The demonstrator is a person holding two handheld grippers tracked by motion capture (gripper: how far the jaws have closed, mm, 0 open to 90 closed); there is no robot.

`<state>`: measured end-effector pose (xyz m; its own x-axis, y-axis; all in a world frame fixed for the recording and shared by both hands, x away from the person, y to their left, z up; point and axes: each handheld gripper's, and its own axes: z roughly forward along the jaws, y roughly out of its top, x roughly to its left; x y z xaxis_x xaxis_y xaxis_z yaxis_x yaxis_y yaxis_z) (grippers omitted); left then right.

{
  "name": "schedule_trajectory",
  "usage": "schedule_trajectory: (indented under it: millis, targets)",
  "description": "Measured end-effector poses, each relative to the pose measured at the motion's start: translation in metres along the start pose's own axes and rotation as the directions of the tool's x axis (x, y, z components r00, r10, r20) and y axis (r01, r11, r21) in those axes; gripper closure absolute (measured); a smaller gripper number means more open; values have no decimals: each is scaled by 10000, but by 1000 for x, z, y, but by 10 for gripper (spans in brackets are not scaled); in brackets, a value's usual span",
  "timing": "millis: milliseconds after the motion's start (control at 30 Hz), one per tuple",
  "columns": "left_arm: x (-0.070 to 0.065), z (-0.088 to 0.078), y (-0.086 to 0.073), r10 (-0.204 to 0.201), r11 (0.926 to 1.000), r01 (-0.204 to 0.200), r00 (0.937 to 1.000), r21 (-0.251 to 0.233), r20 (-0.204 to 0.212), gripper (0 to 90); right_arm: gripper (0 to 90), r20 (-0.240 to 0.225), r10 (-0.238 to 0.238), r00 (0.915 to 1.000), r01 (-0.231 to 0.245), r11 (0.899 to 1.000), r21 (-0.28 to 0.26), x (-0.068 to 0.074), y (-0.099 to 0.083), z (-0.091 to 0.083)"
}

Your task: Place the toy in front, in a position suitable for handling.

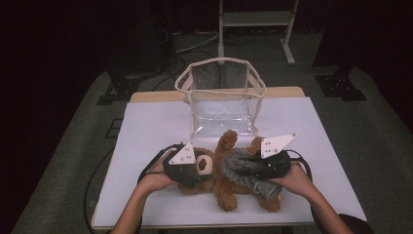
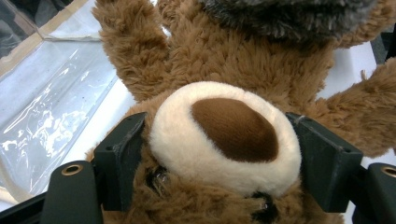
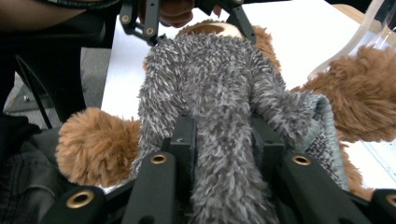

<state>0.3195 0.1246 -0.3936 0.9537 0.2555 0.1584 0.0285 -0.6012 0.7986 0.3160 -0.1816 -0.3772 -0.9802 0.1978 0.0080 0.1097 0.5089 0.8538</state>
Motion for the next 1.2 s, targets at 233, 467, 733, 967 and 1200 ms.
schedule_trajectory:
  millis: [233,467,733,967,1200]
  targets:
    - [1,0,-1,-67,10000,67,10000,-18,-17,242,625,250,-663,9975,662,9978,41,2,1,0]
    - [1,0,-1,-58,10000,58,10000,12,-50,241,613,285,-434,9987,430,9990,148,3,3,0]
    - [1,1,-1,-106,9999,107,9999,30,-82,240,584,365,-89,9993,94,9999,-130,1,1,1]
    - [1,1,-1,-142,9999,142,9999,70,-77,240,556,398,12,9992,-7,9999,-123,2,2,2]
    - [1,1,0,-56,9999,57,9999,92,-84,241,677,427,-107,9990,115,9998,-185,3,3,0]
